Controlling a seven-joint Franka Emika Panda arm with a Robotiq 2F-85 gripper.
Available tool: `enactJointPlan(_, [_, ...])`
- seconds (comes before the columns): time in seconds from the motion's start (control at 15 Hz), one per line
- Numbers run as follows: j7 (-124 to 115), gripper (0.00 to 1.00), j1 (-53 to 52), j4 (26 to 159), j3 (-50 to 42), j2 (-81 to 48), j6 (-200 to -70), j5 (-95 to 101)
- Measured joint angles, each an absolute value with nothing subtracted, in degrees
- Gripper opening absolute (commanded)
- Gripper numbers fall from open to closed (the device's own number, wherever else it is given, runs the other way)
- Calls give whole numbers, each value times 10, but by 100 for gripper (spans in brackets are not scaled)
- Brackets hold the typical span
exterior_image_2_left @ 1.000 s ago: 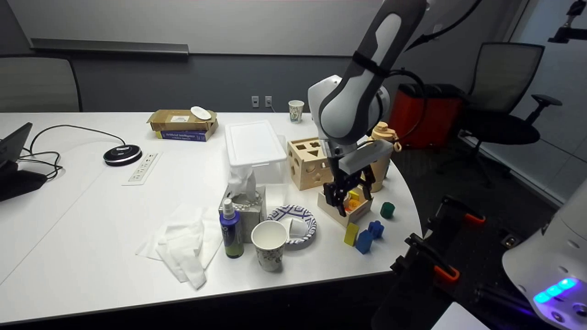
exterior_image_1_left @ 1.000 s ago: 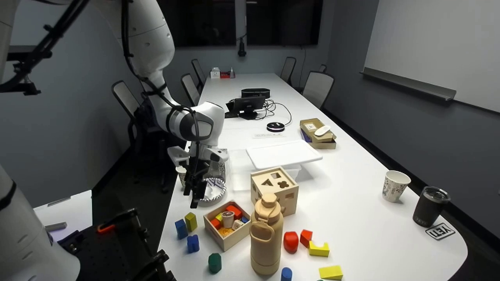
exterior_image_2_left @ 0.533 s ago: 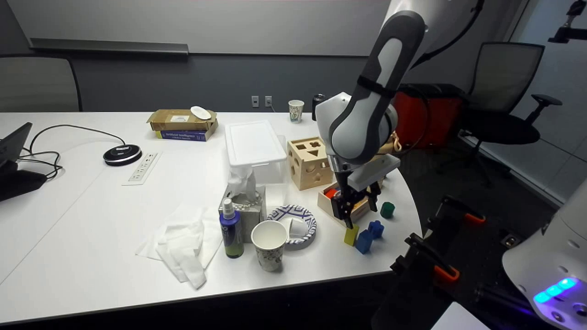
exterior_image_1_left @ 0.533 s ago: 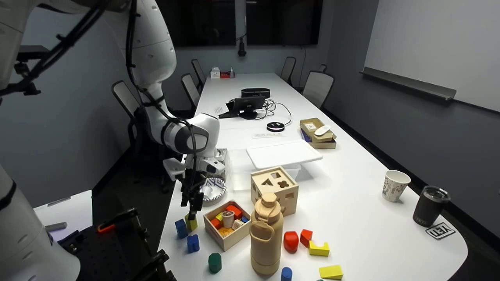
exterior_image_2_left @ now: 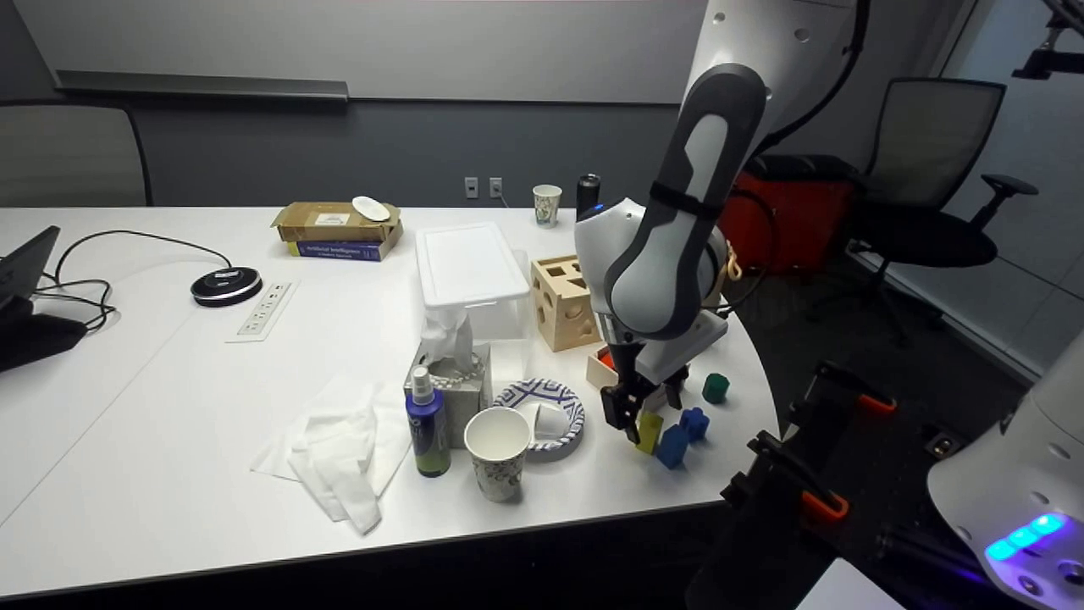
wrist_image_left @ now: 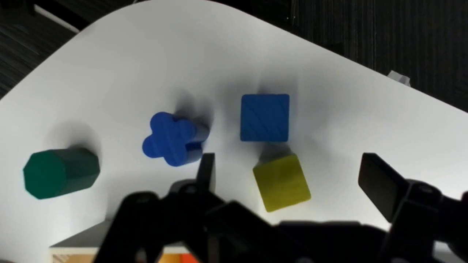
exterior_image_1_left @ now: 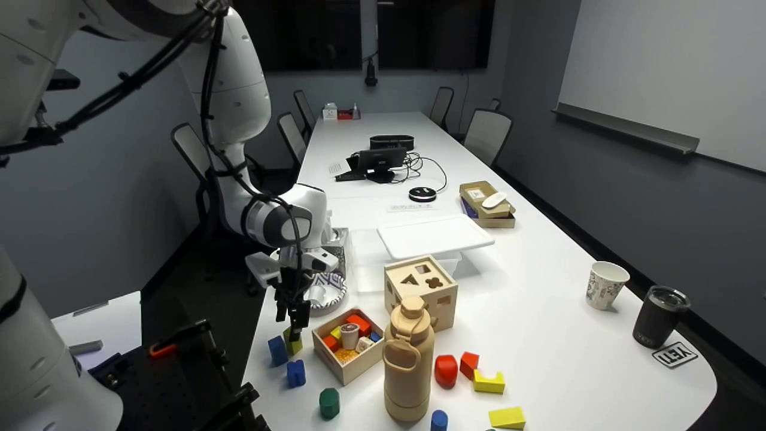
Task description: Close the lid on the box, then pick up the yellow and blue objects and put them in the box
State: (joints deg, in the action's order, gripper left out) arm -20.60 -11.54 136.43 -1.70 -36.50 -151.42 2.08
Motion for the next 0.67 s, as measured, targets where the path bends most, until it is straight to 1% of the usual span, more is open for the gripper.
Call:
enactJointPlan(0.07, [-206, 89, -120, 1363, -21, -369, -1521, 21])
enactJointPlan(0.13, [-206, 74, -124, 1362, -26, -372, -1527, 21])
enactJointPlan(0.2, [-206, 68, -128, 1360, -31, -374, -1531, 22])
enactJointPlan(0.27, [-206, 58, -130, 1360, -36, -375, -1533, 23])
enactJointPlan(0.6, [-206, 20, -133, 1359, -45, -376, -1540, 23])
enactJointPlan(0.67, [-206, 11, -133, 1359, -45, -377, -1541, 23])
